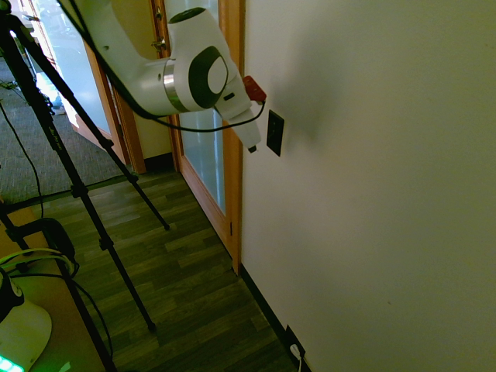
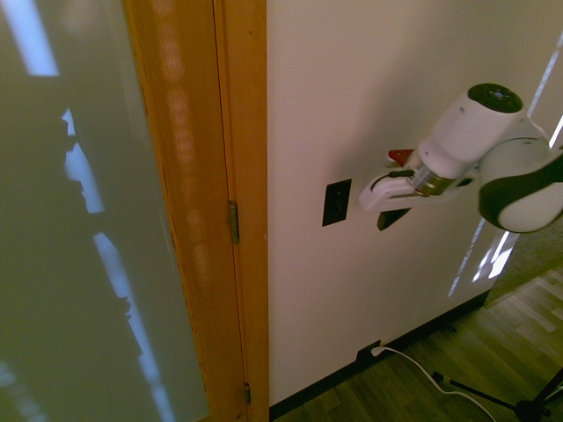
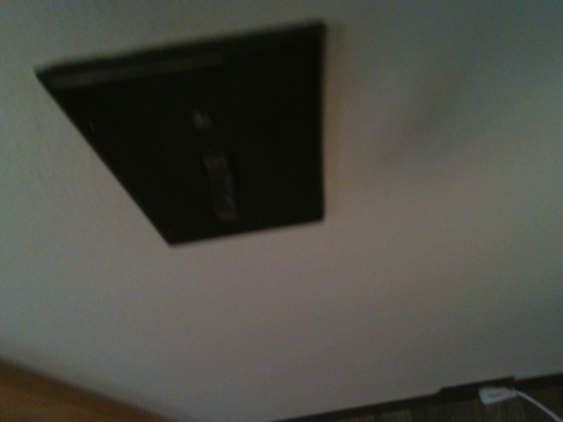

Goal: Turn off the light

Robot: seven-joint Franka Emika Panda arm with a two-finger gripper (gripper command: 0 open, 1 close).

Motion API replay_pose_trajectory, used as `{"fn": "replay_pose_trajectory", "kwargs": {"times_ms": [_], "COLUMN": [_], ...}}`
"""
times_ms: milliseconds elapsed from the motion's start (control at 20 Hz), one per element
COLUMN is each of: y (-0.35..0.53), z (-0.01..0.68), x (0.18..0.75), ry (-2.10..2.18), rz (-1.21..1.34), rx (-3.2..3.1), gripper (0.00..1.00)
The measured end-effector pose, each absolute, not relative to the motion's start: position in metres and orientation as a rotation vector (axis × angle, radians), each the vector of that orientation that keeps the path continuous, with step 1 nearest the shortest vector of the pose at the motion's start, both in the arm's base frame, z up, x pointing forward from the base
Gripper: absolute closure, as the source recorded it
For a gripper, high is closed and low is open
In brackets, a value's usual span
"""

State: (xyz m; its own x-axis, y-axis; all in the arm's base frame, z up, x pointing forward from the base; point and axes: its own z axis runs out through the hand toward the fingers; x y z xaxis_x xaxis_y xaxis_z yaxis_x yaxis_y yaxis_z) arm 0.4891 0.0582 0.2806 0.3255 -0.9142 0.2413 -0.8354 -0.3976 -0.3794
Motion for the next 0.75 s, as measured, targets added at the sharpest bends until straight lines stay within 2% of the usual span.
{"fn": "replay_pose_trajectory", "kwargs": {"times_ms": [350,750], "y": [0.065,0.08], "z": [0.302,0.285], "x": [0.404,0.386], "ry": [1.589,1.584], "rz": [-0.613,-0.602], "rx": [-2.393,-2.379], "gripper": [1.0,1.0]}}
